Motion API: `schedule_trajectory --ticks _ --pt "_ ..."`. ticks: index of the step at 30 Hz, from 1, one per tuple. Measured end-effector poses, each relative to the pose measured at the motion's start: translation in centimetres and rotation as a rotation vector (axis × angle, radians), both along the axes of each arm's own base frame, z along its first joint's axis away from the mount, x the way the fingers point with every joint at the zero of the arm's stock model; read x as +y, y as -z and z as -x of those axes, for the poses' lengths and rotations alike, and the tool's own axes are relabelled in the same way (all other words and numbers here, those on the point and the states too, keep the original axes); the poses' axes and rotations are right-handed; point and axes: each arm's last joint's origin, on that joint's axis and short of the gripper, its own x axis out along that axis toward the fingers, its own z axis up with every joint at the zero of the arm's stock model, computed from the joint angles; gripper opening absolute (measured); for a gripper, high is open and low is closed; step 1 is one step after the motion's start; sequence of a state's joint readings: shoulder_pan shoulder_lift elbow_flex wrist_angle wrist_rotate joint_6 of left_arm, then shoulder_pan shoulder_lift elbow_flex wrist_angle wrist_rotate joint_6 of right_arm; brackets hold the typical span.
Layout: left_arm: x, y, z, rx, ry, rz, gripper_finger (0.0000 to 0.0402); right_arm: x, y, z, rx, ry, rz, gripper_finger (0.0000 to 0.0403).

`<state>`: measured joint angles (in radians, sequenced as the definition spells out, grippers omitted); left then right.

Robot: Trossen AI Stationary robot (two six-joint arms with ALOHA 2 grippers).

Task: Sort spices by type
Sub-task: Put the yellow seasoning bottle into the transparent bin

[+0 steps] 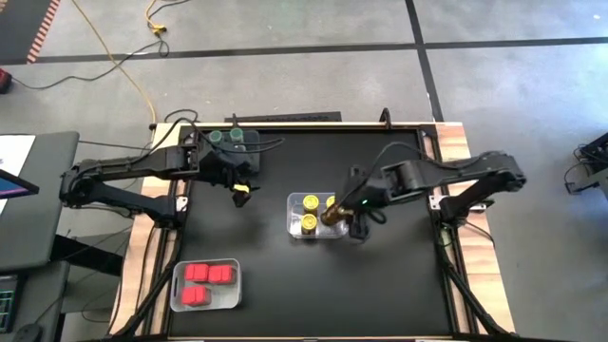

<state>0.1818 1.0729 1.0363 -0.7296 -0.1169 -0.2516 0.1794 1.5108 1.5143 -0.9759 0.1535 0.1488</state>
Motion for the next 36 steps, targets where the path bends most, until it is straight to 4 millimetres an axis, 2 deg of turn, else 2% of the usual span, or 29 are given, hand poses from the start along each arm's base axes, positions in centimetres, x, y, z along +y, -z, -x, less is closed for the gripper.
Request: schedule_trajectory --ticks 4,9,16,23,28,36 --pt "0.0 0.0 0.0 0.000 0.000 0.000 0.0277 0.9 1.3 -1.2 0.103 -0.022 0.021 0.0253" --pt "-0.2 0.0 0.0 -0.001 0.005 0.004 0.0277 1.5 3.9 -2.4 0.232 -0.034 0.048 0.0253" --pt "-0.5 0.0 -0.1 -0.001 0.023 0.003 0.0277 1.7 6.3 -3.9 0.302 -0.051 0.079 0.0254" --pt "-0.5 0.0 -0.1 -0.002 0.022 0.004 0.0277 1.3 7.6 -4.9 0.329 -0.044 0.103 0.0254" --pt "-0.5 0.0 -0.1 -0.002 0.022 0.004 0.0277 0.9 7.8 -5.2 0.308 -0.044 0.111 0.0254" --pt "-0.5 0.0 -0.1 -0.002 0.022 0.004 0.0277 -0.1 9.4 -4.9 0.356 -0.028 0.119 0.0254"
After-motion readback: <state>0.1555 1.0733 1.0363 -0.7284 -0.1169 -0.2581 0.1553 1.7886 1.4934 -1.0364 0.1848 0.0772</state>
